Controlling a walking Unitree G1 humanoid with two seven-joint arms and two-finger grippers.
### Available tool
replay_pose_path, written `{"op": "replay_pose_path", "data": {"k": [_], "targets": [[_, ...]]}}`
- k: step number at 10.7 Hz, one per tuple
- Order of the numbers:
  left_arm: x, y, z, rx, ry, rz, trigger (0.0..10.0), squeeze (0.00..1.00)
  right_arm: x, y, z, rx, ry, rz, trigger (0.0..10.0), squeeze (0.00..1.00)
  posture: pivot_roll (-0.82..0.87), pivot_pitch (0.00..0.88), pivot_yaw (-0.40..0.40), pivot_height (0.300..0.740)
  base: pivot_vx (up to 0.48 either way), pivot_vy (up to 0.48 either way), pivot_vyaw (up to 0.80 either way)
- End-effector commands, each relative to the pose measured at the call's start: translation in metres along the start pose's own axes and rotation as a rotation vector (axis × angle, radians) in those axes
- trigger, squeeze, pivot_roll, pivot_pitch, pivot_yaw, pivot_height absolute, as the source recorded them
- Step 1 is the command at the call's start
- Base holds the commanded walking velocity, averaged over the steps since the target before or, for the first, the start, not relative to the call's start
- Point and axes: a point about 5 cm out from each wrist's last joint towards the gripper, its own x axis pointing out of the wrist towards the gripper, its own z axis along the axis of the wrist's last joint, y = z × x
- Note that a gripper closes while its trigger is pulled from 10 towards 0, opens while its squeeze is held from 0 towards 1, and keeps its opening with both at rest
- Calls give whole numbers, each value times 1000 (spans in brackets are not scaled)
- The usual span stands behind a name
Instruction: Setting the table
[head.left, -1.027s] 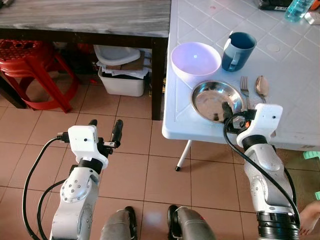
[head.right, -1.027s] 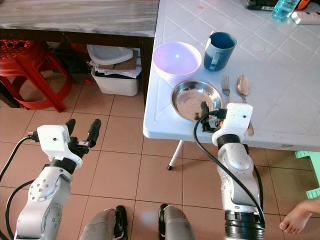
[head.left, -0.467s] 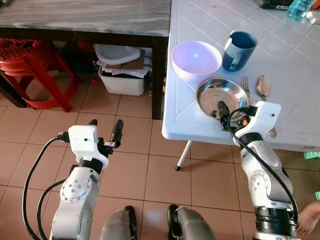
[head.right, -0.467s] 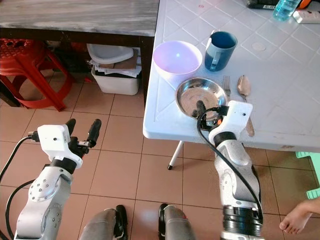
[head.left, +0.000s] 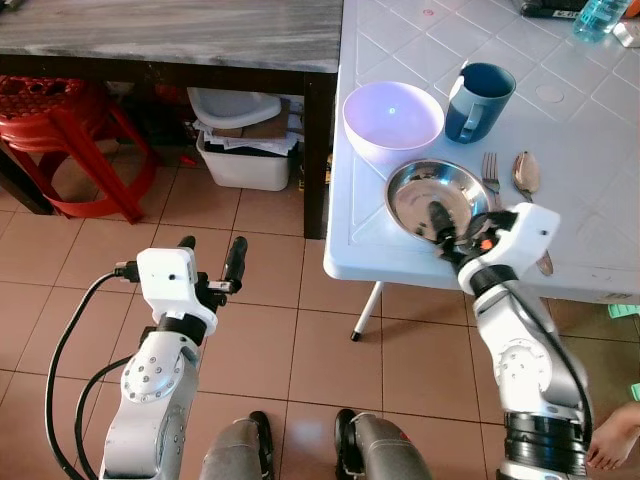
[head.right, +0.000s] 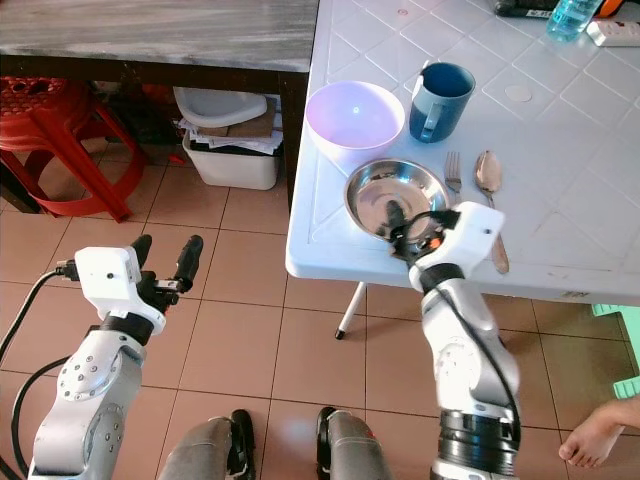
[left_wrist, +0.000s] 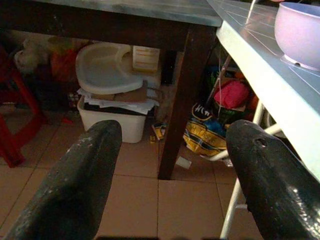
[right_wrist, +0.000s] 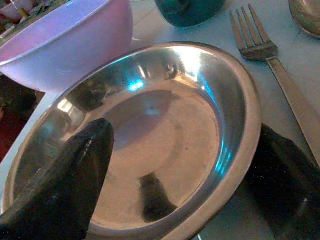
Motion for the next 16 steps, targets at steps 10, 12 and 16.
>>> {"op": "replay_pose_path", "data": {"k": [10,12,16], "targets": [[-11,-23,6,-5,6,-386,10000,0,-9,-11,-34,204,221,-115,0,0,-8,249,-14,740,0,0,0],[-12,-26,6,-7,5,-415,10000,0,-8,-11,-36,291,228,-142,0,0,-10,249,-14,740,0,0,0],[-15,-32,4,9,10,-479,10000,0,-9,-18,-37,323,242,-201,0,0,-14,245,-17,740,0,0,0]]}}
